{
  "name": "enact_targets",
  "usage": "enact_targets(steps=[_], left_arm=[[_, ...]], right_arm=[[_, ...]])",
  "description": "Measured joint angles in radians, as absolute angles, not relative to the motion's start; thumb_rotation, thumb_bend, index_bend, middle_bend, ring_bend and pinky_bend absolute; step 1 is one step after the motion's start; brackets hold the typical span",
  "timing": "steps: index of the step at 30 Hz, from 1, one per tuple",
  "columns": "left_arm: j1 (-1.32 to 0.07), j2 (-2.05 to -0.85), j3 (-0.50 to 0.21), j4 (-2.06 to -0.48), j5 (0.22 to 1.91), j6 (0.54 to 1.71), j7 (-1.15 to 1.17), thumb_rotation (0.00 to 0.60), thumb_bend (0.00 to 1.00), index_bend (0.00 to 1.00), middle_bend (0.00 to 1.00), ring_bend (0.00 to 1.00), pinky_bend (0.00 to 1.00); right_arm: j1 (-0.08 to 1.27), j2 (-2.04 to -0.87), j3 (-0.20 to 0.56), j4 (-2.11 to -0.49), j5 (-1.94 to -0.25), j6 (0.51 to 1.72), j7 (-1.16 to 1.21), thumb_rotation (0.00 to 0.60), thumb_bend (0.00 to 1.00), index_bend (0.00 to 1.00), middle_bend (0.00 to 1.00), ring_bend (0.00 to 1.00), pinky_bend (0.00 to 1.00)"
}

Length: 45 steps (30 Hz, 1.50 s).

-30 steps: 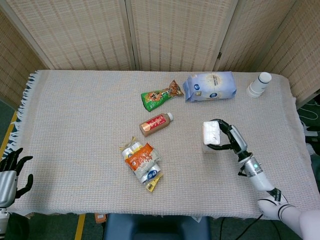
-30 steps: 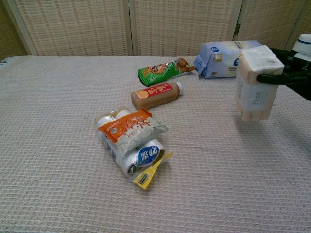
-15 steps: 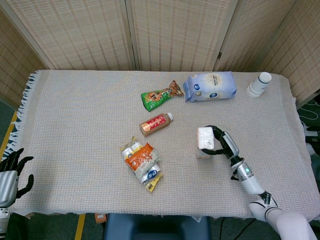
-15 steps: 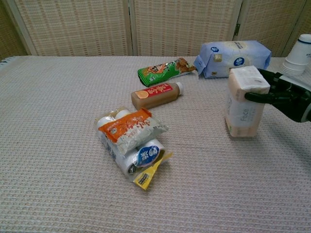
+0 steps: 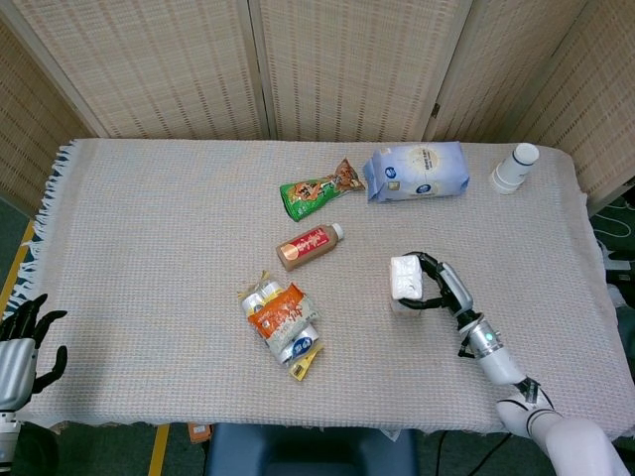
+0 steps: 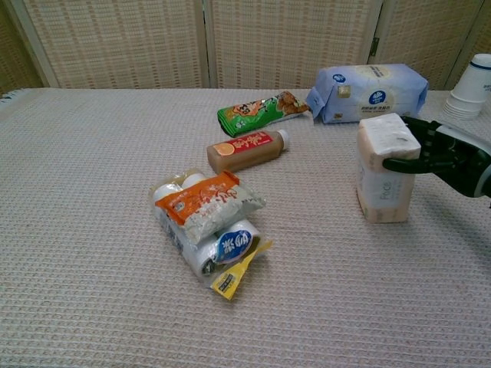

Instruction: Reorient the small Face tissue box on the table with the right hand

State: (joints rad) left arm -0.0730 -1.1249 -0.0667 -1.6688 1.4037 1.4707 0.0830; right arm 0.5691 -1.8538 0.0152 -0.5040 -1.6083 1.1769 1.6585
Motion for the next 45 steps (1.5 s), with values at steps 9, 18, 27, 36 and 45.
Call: enact_targets(steps=[9,18,27,36,45], left_arm=[[-0.073,-1.125,-0.067,-1.669,1.404,1.471,0.083,0.6,0.49,0.25,0.0,0.0,0.12],[-0.073,-1.126,-0.068,-1.669,1.402,1.473,0.088,0.6,0.49,0.25,0.0,0.0,0.12],[-0.073,-1.128,-0.071,-1.669,1.4,1.476,0.093,0.6,0.49,0.25,0.0,0.0,0.12],[-0.071,-1.126,-0.071,-1.672,1.403,1.482,0.095,0.6,0.49,0.25,0.0,0.0,0.12],[-0.068,-1.121,-0.075,-1.681,1.399,1.491,0.095,0.6,0.49,0.25,0.0,0.0,0.12]], right_arm=[[0.566,-1.831,-0.005,-0.5,-1.612,1.172,1.612,0.6,0.1,0.14,0.36,0.33,0.18],[0.566,-1.775,-0.032,-0.557,-1.622,1.152,1.599,0.6,0.1,0.0,0.21,0.13,0.04],[0.575,-1.704,-0.045,-0.624,-1.631,1.157,1.609,0.6,0.09,0.0,0.14,0.04,0.0],[0.581,-1.603,-0.041,-0.746,-1.626,1.164,1.518,0.6,0.04,0.0,0.01,0.0,0.0],[0.576,-1.441,-0.004,-1.009,-1.589,1.177,1.225,0.6,0.01,0.0,0.0,0.0,0.0]])
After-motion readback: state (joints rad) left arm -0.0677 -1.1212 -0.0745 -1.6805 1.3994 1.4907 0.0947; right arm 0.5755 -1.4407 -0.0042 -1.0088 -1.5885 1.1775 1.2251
